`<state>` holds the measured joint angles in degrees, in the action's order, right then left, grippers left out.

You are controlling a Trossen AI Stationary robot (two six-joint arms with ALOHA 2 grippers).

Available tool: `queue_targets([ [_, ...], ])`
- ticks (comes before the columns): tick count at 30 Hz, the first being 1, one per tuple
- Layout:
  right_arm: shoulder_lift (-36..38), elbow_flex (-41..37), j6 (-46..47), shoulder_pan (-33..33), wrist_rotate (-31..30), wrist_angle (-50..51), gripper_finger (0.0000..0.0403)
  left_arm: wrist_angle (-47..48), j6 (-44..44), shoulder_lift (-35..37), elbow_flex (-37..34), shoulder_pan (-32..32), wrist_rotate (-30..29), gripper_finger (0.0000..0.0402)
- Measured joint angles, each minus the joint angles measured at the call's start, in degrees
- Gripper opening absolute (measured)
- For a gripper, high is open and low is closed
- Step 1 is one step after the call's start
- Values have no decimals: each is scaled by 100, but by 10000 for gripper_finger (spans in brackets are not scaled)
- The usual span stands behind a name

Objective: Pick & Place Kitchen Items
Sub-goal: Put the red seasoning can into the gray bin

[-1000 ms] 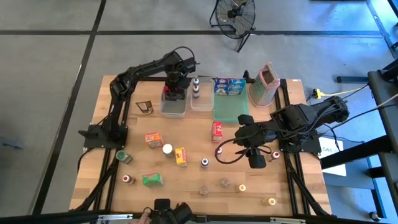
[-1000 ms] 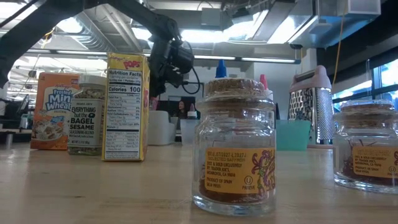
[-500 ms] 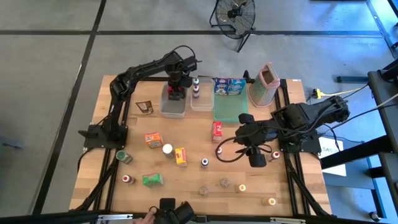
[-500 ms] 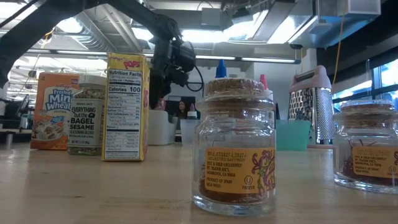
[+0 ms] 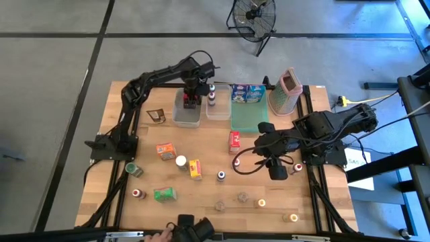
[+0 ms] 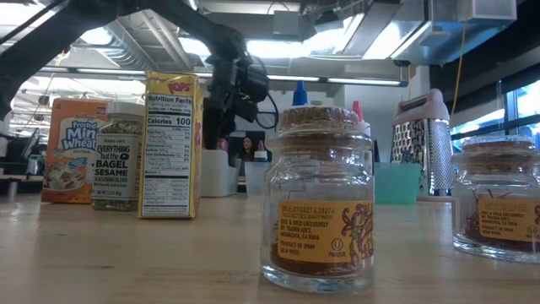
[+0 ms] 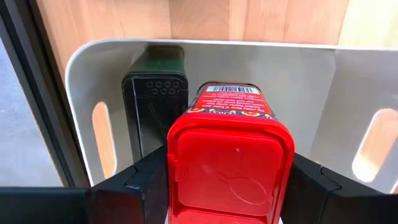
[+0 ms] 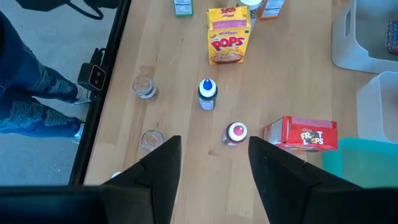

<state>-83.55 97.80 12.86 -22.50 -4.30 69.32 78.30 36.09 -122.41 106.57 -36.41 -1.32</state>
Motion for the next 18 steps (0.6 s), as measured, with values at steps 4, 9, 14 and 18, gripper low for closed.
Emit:
queue_targets([
  [4,0,0,2,0,0,15,190,-40,7,29,-7,44,-92,221],
  [9,0,0,15,42,-1,15,190,-45,7,129,-32,71,-72,221],
  [14,0,0,14,58,0,13,190,-66,-17,299,-49,184,23,221],
  [18,0,0,4,81,-3,-19,190,-3,-54,456,-49,320,-6,221],
])
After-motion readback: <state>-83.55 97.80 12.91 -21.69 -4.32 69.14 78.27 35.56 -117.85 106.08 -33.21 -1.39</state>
